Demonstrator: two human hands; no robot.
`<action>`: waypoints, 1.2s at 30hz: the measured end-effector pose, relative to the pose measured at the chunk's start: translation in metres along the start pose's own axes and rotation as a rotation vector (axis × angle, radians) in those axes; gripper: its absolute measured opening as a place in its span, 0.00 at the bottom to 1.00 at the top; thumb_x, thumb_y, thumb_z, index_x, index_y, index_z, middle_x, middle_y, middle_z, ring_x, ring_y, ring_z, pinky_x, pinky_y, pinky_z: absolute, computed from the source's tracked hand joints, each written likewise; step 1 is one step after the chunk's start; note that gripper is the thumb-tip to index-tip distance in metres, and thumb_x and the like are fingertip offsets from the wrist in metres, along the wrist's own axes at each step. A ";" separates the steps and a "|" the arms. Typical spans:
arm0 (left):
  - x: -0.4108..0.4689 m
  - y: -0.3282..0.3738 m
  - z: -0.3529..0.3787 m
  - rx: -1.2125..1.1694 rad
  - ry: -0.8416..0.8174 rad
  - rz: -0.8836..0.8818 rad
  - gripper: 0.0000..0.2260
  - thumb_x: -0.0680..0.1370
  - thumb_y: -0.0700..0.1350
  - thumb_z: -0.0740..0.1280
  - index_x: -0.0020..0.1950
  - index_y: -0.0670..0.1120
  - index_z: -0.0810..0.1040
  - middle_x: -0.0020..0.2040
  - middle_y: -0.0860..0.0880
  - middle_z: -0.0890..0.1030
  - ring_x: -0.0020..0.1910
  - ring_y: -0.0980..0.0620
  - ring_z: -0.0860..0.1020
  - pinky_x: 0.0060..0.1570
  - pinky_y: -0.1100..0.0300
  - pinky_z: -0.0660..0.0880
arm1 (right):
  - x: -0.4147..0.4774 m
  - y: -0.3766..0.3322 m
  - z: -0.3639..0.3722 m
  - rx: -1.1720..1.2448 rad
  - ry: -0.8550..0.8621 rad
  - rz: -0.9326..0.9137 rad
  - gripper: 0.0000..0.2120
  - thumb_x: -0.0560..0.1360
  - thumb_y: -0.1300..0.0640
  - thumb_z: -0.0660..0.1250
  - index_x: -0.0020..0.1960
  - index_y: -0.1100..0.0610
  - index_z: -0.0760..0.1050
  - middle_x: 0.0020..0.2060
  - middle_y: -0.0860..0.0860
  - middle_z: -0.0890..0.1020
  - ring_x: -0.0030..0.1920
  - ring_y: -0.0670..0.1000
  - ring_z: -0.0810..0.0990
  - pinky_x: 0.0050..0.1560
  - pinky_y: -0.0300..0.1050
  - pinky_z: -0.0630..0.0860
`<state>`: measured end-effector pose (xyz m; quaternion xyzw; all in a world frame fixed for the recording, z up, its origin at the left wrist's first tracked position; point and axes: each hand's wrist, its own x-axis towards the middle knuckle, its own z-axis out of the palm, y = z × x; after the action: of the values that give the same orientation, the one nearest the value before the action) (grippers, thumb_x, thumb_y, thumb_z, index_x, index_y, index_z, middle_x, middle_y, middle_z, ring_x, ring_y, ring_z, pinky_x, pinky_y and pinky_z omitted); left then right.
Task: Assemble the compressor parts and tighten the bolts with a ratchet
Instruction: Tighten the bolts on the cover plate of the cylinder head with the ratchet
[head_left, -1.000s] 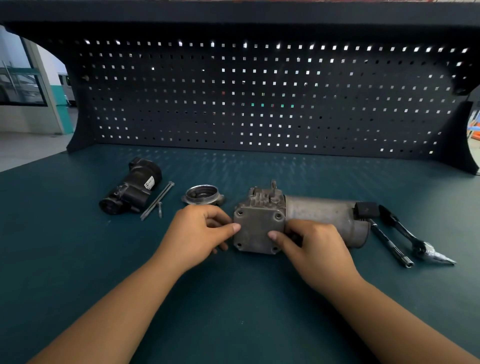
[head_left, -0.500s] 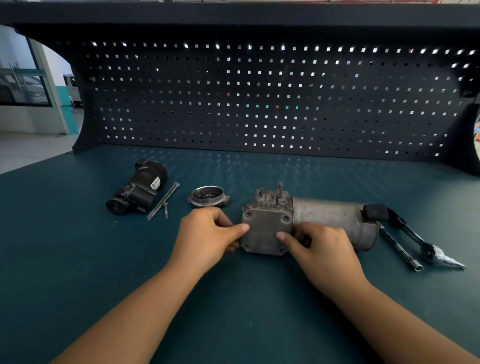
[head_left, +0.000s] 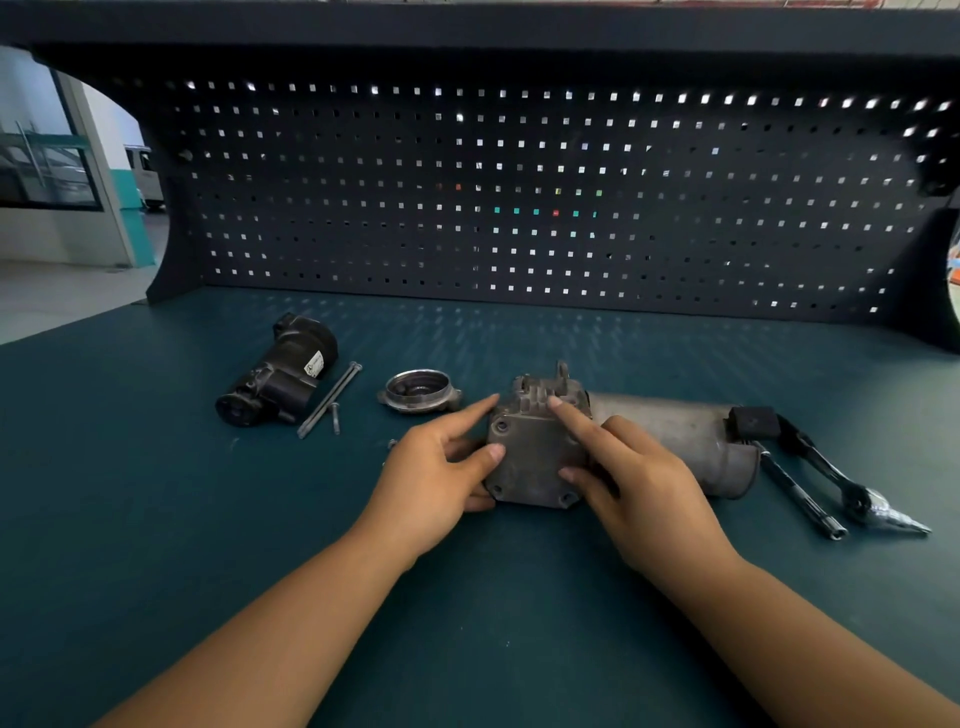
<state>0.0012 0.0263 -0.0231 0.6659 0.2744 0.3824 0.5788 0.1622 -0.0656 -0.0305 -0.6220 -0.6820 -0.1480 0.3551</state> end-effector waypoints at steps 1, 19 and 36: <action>0.000 0.000 0.000 -0.005 -0.001 0.003 0.20 0.77 0.37 0.65 0.56 0.65 0.73 0.44 0.55 0.84 0.37 0.55 0.83 0.34 0.65 0.78 | 0.000 0.001 -0.001 -0.042 -0.022 -0.029 0.31 0.70 0.62 0.74 0.70 0.53 0.68 0.38 0.51 0.73 0.35 0.52 0.74 0.34 0.51 0.77; -0.001 0.009 0.003 -0.053 0.025 0.033 0.18 0.75 0.35 0.67 0.50 0.60 0.77 0.37 0.51 0.85 0.31 0.52 0.82 0.31 0.62 0.78 | 0.007 -0.005 0.003 -0.444 -0.057 -0.152 0.47 0.58 0.50 0.78 0.71 0.66 0.64 0.65 0.61 0.72 0.63 0.64 0.74 0.61 0.59 0.71; -0.004 0.026 0.012 -0.011 0.124 0.090 0.15 0.73 0.38 0.70 0.45 0.60 0.80 0.34 0.49 0.84 0.28 0.44 0.81 0.28 0.61 0.78 | 0.011 0.006 -0.009 -0.194 0.041 -0.167 0.40 0.62 0.51 0.76 0.68 0.66 0.67 0.61 0.58 0.74 0.55 0.58 0.79 0.48 0.45 0.76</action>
<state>0.0067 0.0119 0.0008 0.6494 0.2771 0.4501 0.5467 0.1705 -0.0619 -0.0183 -0.5914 -0.7065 -0.2549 0.2935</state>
